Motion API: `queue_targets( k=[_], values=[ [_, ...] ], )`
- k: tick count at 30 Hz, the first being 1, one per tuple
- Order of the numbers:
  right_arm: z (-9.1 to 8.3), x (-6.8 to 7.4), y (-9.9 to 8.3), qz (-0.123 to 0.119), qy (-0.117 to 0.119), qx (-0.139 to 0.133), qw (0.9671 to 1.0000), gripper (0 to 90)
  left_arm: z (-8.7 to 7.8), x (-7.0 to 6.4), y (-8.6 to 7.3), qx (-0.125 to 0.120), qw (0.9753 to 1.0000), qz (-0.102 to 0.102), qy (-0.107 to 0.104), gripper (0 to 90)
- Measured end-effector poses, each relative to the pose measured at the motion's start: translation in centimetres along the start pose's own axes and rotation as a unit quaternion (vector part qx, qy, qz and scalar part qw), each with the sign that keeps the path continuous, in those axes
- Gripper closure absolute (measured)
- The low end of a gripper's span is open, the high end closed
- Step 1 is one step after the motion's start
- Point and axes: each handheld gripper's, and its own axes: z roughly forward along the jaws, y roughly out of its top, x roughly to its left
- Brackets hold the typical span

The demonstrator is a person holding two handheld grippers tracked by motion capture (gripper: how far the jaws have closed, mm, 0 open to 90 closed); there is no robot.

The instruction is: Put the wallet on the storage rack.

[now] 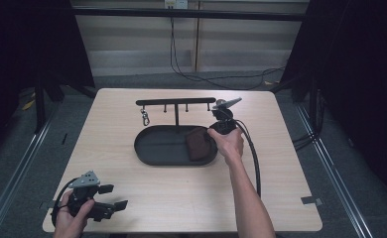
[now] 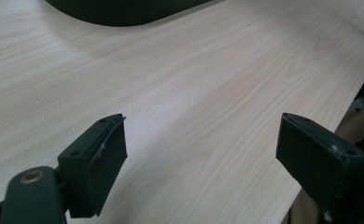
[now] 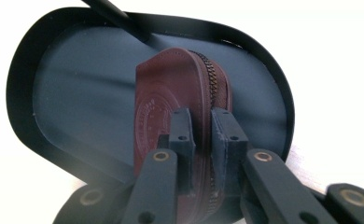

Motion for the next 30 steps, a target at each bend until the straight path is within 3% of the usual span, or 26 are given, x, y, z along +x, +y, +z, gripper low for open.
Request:
queue_targets(
  k=[6, 9, 11, 19, 26, 30],
  values=[
    [0.0, -0.5, -0.3, 0.0, -0.003, -0.002, 1.0, 74.3, 0.0, 0.1, 0.1, 0.001, 1.0, 0.0, 0.001, 16.0],
    [0.2, -0.5, -0.4, -0.014, -0.003, 0.009, 0.9999, 64.9, 0.1, 0.1, 0.1, 0.0, 1.0, -0.002, 0.003, 16.0],
    [-0.1, -0.5, -0.4, -0.014, -0.008, -0.011, 0.9998, 64.0, 0.1, 0.1, 0.1, 0.0, 1.0, -0.003, 0.005, 16.0],
    [-1.1, -0.8, -0.6, -0.018, -0.002, -0.031, 0.9994, 55.4, 0.1, 0.2, 0.1, 0.0, 1.0, -0.004, 0.003, 16.0],
    [-2.4, -0.6, -1.2, -0.041, 0.002, -0.054, 0.9977, 30.7, 0.2, 0.4, 0.3, -0.008, 0.9998, -0.011, 0.012, 16.0],
    [-3.2, -0.4, -1.5, -0.048, 0.002, -0.067, 0.9966, 27.7, 0.2, 0.6, 0.4, -0.011, 0.9997, -0.014, 0.015, 16.0]
  ],
)
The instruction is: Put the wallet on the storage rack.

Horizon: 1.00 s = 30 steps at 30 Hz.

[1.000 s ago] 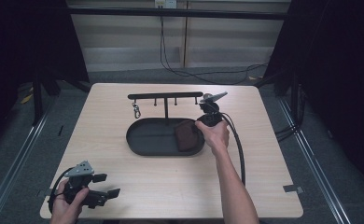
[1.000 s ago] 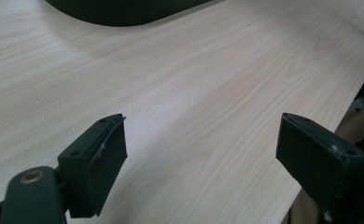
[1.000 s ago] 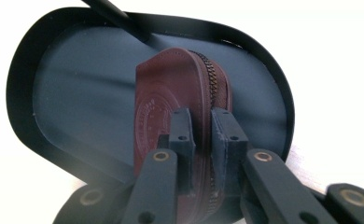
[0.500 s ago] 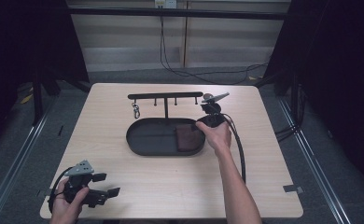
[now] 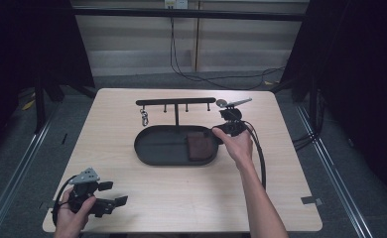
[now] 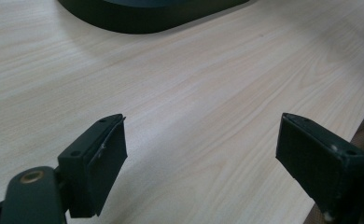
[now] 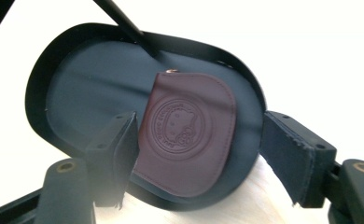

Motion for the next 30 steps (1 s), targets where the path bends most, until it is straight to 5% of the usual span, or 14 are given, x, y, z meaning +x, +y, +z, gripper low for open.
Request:
queue_targets(
  k=[11, 30],
  values=[
    [-1.1, -0.2, -1.6, -0.004, 0.021, -0.026, 0.9994, 15.8, -0.3, 0.1, -0.1, -0.005, 0.9999, -0.005, 0.008, 16.8],
    [-4.5, -1.2, -6.4, -0.026, 0.031, -0.066, 0.997, 18.4, -0.8, 0.3, -0.3, -0.014, 0.9998, -0.012, 0.007, 16.8]
  ],
)
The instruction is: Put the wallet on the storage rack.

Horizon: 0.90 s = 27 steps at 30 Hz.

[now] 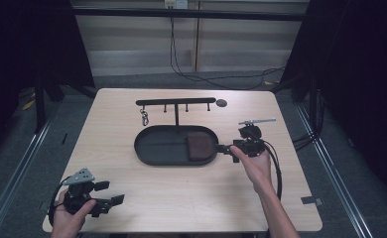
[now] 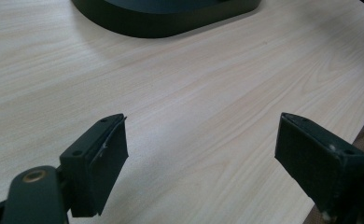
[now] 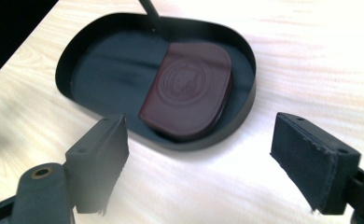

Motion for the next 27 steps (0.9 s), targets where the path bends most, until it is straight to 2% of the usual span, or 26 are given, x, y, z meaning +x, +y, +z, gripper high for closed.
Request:
queue_targets(
  k=[7, 9, 12, 18, 27],
  values=[
    [-1.8, -0.5, -1.5, 0.002, -0.004, -0.02, 0.9998, 17.7, -0.1, 0.1, 0.0, 0.002, 0.9999, -0.01, 0.003, 18.1],
    [-2.2, -0.5, -2.0, 0.001, -0.015, -0.022, 0.9996, 16.9, -0.1, 0.2, 0.0, 0.001, 1.0, -0.008, 0.002, 18.1],
    [-2.8, -0.7, -2.9, -0.001, -0.012, -0.028, 0.9995, 17.1, -0.1, 0.2, 0.0, 0.002, 0.9999, -0.01, 0.003, 18.1],
    [-3.7, -0.7, -4.8, -0.003, -0.016, -0.028, 0.9995, 17.2, -0.1, 0.5, -0.1, -0.001, 0.9994, -0.035, -0.001, 18.1],
    [-5.4, -0.8, -7.9, -0.011, -0.026, -0.029, 0.9992, 18.8, 0.0, 0.2, -0.2, -0.006, 0.9996, -0.027, -0.001, 18.0]
  ],
)
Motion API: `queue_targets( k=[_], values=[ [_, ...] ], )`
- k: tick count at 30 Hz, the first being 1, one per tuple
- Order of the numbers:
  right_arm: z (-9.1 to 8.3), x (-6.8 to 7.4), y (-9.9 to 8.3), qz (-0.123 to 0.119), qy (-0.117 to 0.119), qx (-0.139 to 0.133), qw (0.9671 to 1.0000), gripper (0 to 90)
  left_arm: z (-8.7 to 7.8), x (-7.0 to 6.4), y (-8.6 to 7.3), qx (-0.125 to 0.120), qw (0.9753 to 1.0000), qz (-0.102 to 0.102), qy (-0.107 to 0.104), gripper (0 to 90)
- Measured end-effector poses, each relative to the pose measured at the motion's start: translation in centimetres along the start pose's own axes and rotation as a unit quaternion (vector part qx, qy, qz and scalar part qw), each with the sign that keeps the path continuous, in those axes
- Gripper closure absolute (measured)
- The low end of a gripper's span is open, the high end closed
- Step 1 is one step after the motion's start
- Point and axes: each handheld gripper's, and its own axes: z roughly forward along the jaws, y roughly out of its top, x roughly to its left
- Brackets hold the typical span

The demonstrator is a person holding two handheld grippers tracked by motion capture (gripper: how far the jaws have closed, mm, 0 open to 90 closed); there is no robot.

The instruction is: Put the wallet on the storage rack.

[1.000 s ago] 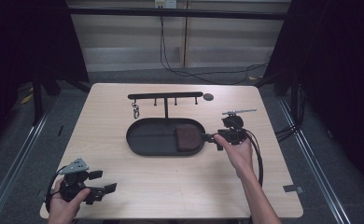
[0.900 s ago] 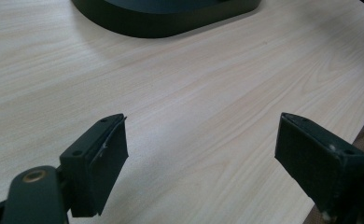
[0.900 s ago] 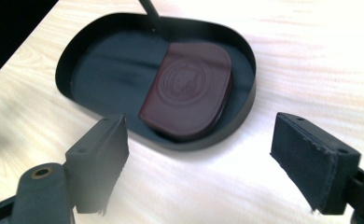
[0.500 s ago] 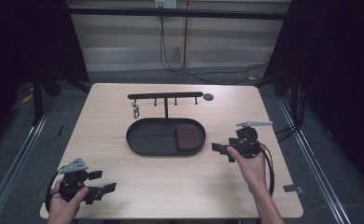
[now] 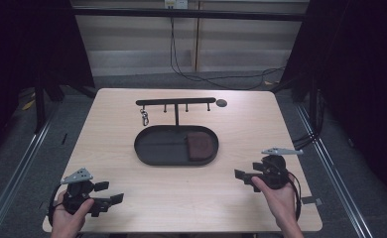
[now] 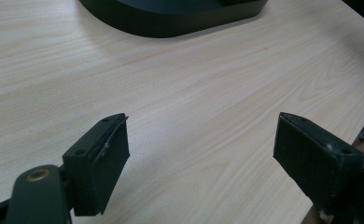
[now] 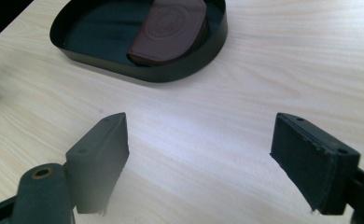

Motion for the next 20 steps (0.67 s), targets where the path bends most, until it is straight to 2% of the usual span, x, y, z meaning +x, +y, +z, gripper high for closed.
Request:
queue_targets(
  k=[3, 10, 14, 18, 20],
  values=[
    [-0.5, -0.2, -0.9, 0.009, 0.004, -0.004, 0.9999, 19.0, 0.0, 0.1, 0.0, 0.0, 1.0, 0.001, 0.002, 18.0],
    [-1.6, 0.1, -2.8, -0.001, -0.012, -0.012, 0.9999, 19.8, 0.0, -0.1, 0.0, -0.003, 1.0, 0.0, -0.001, 18.0],
    [-1.7, -0.2, -4.1, 0.012, -0.006, -0.022, 0.9997, 19.9, 0.2, -0.1, 0.0, 0.0, 1.0, 0.0, 0.002, 18.0],
    [-1.6, -0.7, -5.2, 0.011, -0.016, -0.018, 0.9997, 19.3, 0.3, -0.2, 0.0, 0.005, 1.0, 0.006, -0.001, 18.0],
    [-1.4, -1.2, -5.5, 0.008, -0.025, -0.013, 0.9996, 18.6, 0.3, -0.3, 0.0, 0.004, 1.0, 0.003, -0.002, 18.0]
  ],
)
